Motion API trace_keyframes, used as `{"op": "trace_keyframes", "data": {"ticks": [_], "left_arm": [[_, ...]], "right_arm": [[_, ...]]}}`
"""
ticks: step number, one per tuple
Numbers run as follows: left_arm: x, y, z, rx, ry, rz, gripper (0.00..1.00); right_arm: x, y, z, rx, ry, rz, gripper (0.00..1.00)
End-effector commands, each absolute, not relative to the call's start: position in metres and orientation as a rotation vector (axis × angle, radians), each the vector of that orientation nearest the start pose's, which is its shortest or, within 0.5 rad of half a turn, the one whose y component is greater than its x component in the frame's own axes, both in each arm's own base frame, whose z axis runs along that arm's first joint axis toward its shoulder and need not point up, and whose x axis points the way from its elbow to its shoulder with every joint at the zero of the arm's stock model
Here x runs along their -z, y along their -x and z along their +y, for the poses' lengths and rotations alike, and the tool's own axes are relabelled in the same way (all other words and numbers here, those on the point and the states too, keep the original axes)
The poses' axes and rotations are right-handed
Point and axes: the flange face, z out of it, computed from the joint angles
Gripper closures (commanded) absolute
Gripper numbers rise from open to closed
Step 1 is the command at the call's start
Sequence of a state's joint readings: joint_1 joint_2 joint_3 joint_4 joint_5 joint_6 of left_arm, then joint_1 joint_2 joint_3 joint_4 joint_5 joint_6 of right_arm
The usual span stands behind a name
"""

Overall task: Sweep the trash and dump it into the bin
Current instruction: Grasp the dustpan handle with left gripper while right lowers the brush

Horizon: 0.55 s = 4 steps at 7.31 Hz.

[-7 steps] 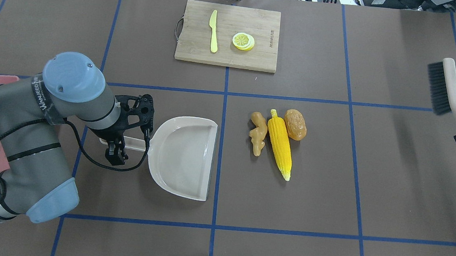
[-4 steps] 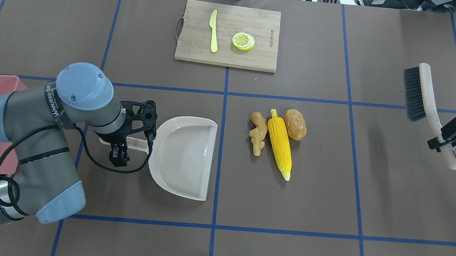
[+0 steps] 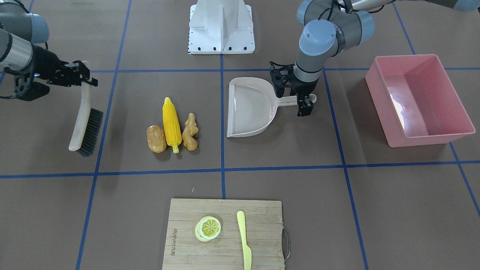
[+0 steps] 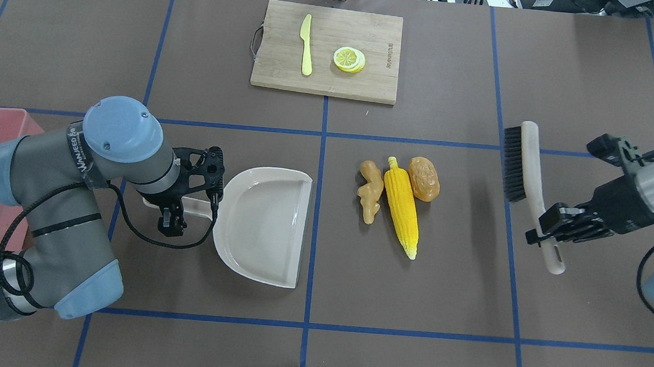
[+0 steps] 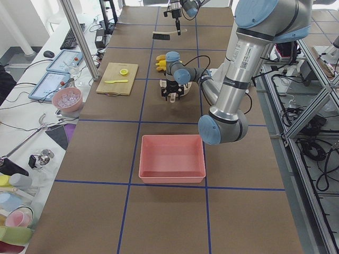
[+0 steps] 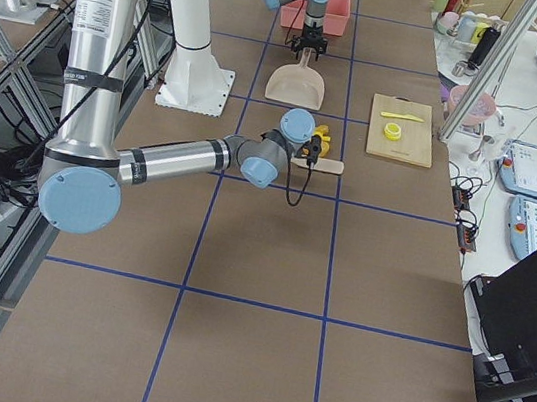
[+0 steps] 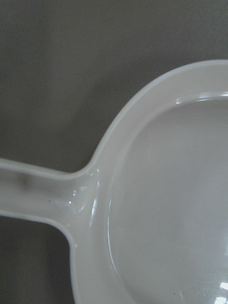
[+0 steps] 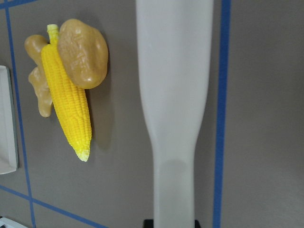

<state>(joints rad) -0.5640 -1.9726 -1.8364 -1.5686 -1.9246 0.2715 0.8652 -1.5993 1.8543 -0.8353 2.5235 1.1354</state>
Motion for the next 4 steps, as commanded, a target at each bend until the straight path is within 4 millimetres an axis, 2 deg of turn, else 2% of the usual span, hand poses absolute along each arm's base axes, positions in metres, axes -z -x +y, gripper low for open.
{"op": "trace_keyframes", "data": {"ticks": [1,2,4], "left_arm": [[-0.329,-0.46,-0.407,-1.335,-0.549,0.615,0.93],[-0.322,-0.452,-0.411,-1.324,-0.561,0.614,1.0],[-0.305,-0.434,-0.414,-1.303,-0.531,0.597,1.0]], "right_arm": [[-0.426,0.327,-0.391,0.127,0.138,-1.241,1.0],[-0.433,0.337,-0.4,0.126,0.143,-1.231,1.0],[-0.434,0.355,-0.408,0.136,0.148,-1.225,1.0]]}}
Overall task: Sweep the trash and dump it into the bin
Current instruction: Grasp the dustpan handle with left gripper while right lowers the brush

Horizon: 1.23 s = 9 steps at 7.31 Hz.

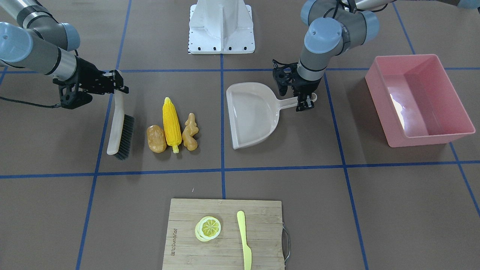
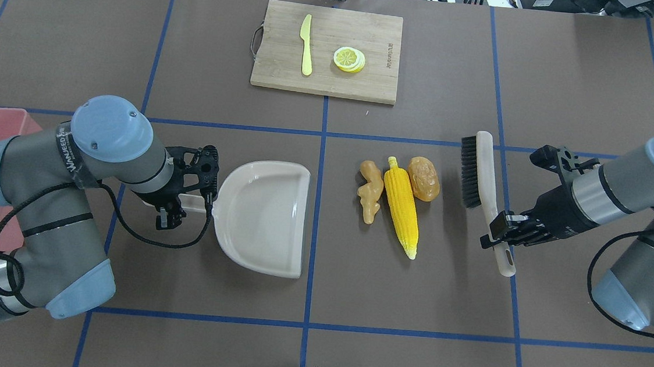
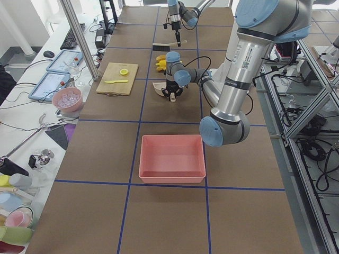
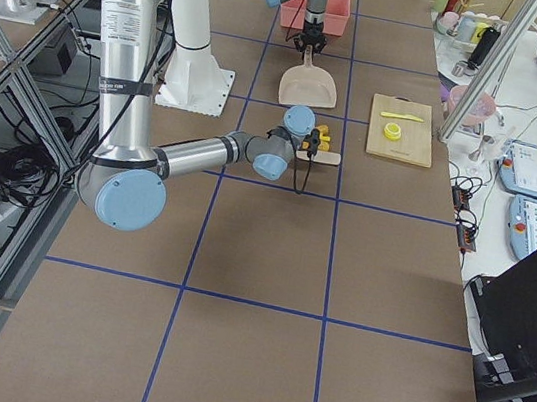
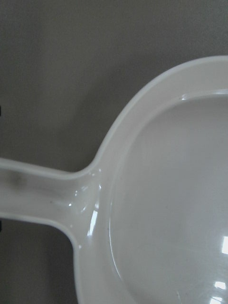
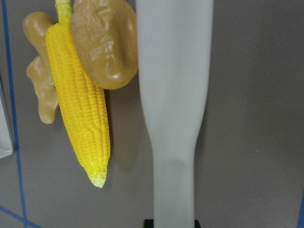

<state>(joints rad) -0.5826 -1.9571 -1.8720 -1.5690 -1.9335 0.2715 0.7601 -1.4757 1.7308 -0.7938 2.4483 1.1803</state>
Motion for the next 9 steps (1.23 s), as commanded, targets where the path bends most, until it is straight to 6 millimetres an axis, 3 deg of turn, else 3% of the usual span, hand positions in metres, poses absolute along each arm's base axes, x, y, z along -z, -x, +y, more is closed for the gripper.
{"op": "trace_keyframes", "data": {"ticks": [1,4,7,9], "left_arm": [[-0.287,-0.435,-0.415,-1.302,-0.519,0.592,1.0],[-0.234,-0.462,-0.435,-1.3,-0.506,0.58,1.0],[-0.223,-0.487,-0.443,-1.31,-0.52,0.589,1.0],[-0.223,-0.498,-0.431,-1.334,-0.524,0.6,1.0]], "right_arm": [[-0.433,0.361,-0.404,0.147,0.154,-1.225,1.0],[-0.434,0.367,-0.405,0.153,0.156,-1.222,1.0],[-0.43,0.38,-0.403,0.163,0.147,-1.22,1.0],[-0.417,0.399,-0.402,0.181,0.146,-1.23,1.0]]}}
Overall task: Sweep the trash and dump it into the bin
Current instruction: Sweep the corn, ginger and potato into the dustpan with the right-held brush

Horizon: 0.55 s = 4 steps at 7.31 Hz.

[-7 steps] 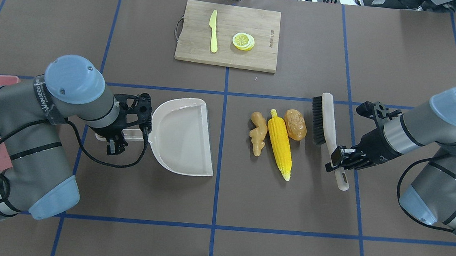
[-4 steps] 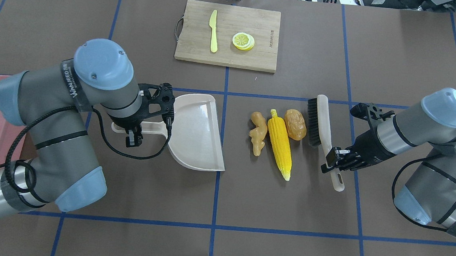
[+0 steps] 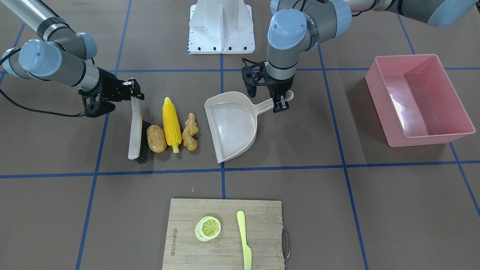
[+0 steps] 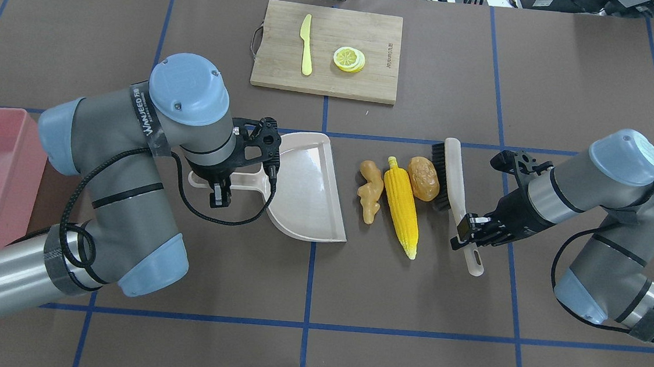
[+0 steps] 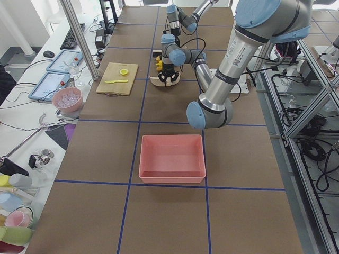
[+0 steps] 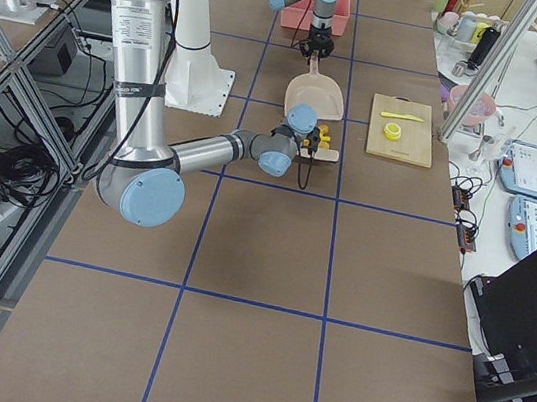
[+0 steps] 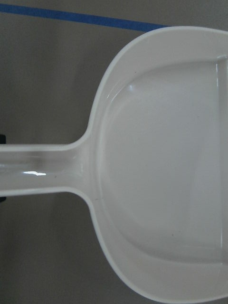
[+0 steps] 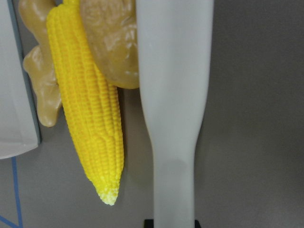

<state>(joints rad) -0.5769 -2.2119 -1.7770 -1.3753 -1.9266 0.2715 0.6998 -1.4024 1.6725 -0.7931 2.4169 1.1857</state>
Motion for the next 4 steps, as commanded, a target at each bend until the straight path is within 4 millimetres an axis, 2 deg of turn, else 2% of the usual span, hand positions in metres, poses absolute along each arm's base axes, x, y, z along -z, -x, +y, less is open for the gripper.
{"op": "trace_keyframes", "data": {"ticks": [1,2,4], "left_arm": [[-0.228,-0.51,-0.433,-1.34,-0.55,0.611,1.0],[-0.233,-0.518,-0.435,-1.344,-0.572,0.622,1.0],[-0.233,-0.519,-0.436,-1.344,-0.574,0.623,1.0]], "right_arm": [[-0.405,0.409,-0.401,0.198,0.142,-1.243,1.0],[-0.397,0.421,-0.395,0.203,0.15,-1.247,1.0],[-0.365,0.452,-0.384,0.192,0.159,-1.269,1.0]]}}
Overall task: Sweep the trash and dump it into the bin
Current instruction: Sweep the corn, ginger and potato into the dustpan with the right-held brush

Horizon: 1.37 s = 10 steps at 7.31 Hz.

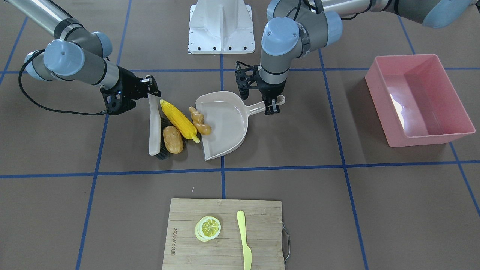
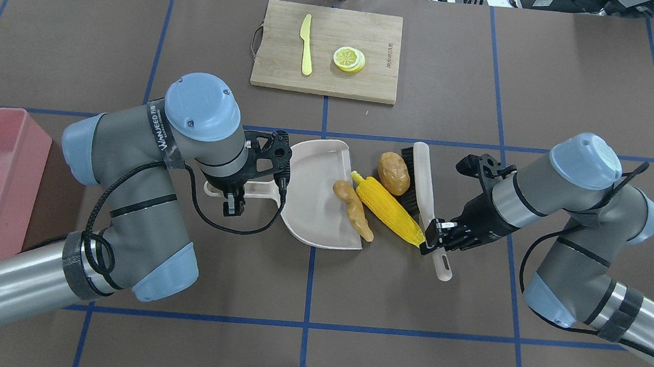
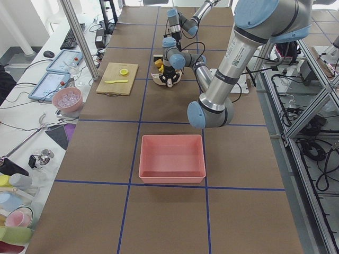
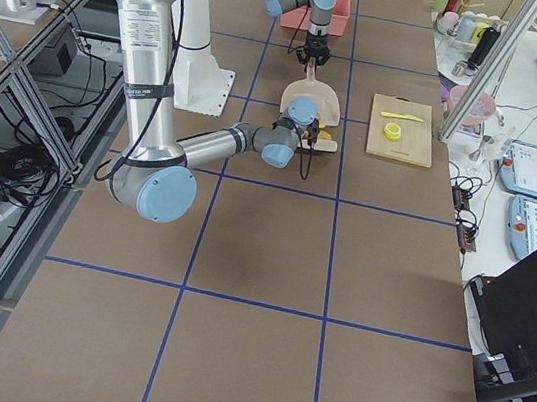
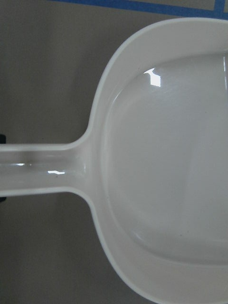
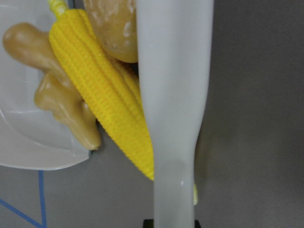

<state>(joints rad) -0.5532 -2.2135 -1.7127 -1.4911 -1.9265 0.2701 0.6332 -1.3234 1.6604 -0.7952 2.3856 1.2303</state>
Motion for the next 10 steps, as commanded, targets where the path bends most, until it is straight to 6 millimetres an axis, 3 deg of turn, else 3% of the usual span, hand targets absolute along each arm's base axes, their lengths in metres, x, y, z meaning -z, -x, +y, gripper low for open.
{"op": "trace_keyframes", "data": {"ticks": [1,4,7,10], "left_arm": [[-0.234,-0.519,-0.435,-1.344,-0.573,0.622,1.0],[-0.234,-0.518,-0.435,-1.344,-0.573,0.622,1.0],[-0.236,-0.519,-0.435,-1.345,-0.572,0.623,1.0],[-0.238,-0.52,-0.435,-1.339,-0.605,0.644,1.0]], "right_arm": [[-0.347,0.471,-0.378,0.187,0.157,-1.277,1.0],[-0.307,0.504,-0.368,0.169,0.164,-1.308,1.0],[-0.27,0.52,-0.371,0.161,0.178,-1.297,1.0],[-0.268,0.512,-0.379,0.146,0.18,-1.287,1.0]]}}
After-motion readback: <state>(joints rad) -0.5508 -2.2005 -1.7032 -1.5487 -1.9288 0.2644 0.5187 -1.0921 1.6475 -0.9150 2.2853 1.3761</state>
